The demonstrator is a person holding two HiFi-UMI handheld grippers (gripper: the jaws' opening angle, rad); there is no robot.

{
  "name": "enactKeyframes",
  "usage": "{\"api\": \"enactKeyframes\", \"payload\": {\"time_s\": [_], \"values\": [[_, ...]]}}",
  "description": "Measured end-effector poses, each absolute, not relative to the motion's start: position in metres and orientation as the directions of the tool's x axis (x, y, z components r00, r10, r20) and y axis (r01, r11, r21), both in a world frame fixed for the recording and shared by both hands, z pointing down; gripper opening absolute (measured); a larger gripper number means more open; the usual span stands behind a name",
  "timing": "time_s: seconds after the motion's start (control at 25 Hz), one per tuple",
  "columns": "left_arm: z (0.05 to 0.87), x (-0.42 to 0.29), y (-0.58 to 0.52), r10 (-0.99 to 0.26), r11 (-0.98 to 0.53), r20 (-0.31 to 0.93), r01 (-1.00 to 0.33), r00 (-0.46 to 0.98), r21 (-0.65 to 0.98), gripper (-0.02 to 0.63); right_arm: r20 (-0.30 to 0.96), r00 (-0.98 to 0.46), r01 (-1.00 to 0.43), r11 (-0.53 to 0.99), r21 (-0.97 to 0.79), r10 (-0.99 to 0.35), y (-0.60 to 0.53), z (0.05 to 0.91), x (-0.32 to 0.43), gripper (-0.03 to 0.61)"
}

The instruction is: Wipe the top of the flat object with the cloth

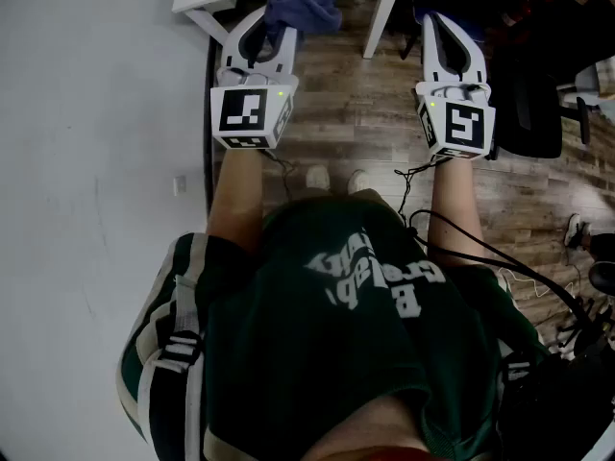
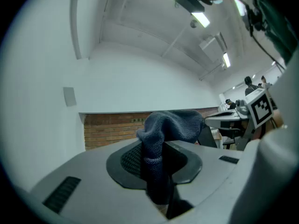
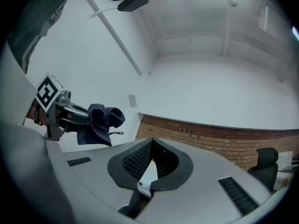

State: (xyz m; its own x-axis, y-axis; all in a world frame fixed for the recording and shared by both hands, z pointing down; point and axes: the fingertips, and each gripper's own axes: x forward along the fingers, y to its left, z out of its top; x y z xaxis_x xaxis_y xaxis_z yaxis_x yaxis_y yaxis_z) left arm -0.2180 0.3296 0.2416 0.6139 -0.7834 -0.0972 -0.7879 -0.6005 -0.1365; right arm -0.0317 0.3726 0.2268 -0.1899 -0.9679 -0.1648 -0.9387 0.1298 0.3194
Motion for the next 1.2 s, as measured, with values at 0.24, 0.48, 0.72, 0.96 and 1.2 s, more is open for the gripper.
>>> {"api": "enactKeyframes", "payload": {"time_s": [0.24, 0.48, 0.72, 0.96, 1.2], "values": [[0.243, -0.218, 0.331, -0.782, -0.603, -0.095, -0.786, 0.617, -0.138, 0.072, -0.161, -0.189, -0.932, 0.125, 0.341, -0.969, 0.374, 0.226, -0.034, -0.006], [0.245, -0.217, 0.333, -0.787, -0.595, -0.095, -0.791, 0.61, -0.144, 0.072, -0.17, -0.209, -0.932, 0.144, 0.331, -0.963, 0.375, 0.225, -0.034, -0.006], [0.244, -0.212, 0.332, -0.805, -0.569, -0.093, -0.806, 0.586, -0.163, 0.072, -0.175, -0.212, -0.937, 0.149, 0.315, -0.962, 0.377, 0.224, -0.014, -0.006], [0.246, -0.214, 0.332, -0.834, -0.521, -0.088, -0.831, 0.544, -0.194, 0.072, -0.174, -0.225, -0.938, 0.165, 0.306, -0.959, 0.381, 0.229, 0.007, -0.006], [0.241, -0.201, 0.333, -0.851, -0.486, -0.106, -0.847, 0.515, -0.214, 0.074, -0.187, -0.237, -0.945, 0.182, 0.271, -0.953, 0.382, 0.231, 0.033, -0.006]]}}
